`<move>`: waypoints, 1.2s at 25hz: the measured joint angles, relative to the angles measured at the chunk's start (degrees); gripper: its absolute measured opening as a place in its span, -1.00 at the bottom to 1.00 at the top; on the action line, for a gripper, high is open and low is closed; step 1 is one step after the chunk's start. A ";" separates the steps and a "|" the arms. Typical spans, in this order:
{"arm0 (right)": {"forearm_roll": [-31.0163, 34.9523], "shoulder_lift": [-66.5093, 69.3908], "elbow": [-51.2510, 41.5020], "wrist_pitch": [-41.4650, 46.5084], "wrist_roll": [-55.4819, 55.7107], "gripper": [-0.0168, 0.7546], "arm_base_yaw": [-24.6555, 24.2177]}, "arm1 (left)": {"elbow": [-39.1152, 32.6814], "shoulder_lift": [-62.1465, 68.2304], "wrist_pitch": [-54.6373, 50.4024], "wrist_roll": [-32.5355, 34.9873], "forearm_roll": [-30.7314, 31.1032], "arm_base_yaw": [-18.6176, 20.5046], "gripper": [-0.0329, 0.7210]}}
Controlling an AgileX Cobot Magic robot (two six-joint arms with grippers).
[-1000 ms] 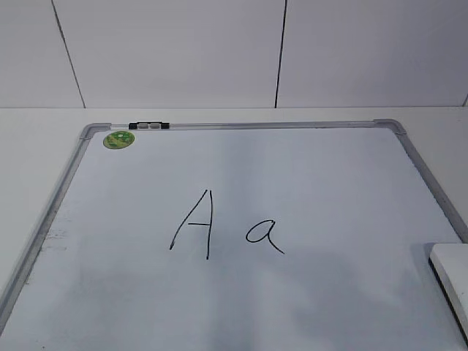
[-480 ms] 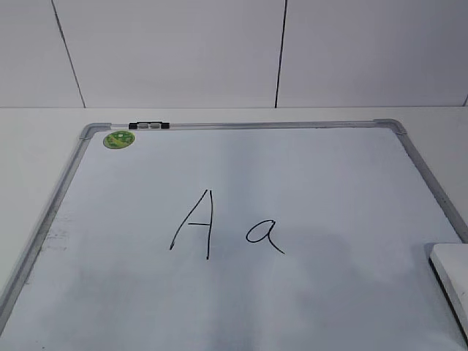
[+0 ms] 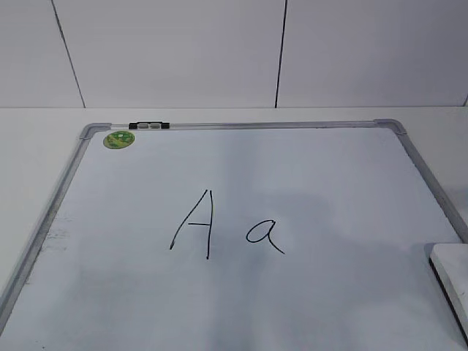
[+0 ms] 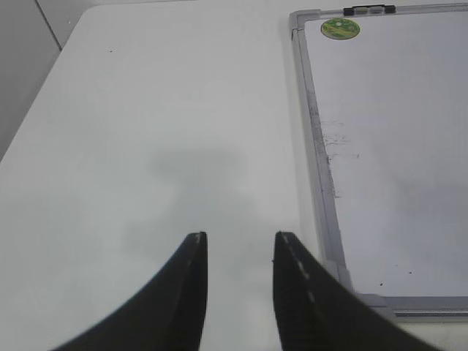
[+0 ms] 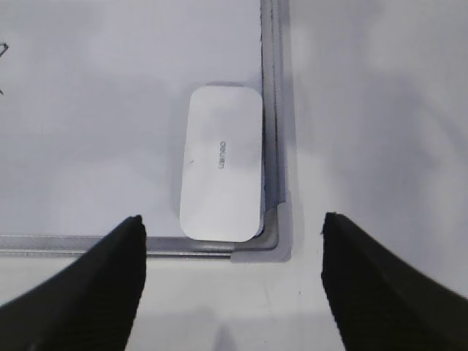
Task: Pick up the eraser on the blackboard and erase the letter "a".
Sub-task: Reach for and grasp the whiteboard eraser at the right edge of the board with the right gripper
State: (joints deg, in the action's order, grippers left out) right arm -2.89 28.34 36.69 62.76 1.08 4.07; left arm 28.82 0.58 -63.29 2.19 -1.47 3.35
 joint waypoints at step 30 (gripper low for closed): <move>4.35 26.46 1.47 1.47 4.54 0.80 4.65 | 0.00 0.00 0.00 0.00 0.00 0.00 -0.29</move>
State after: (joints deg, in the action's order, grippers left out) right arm 1.45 54.80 38.16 64.23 5.62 8.72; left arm 28.82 0.58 -63.29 2.19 -1.47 3.35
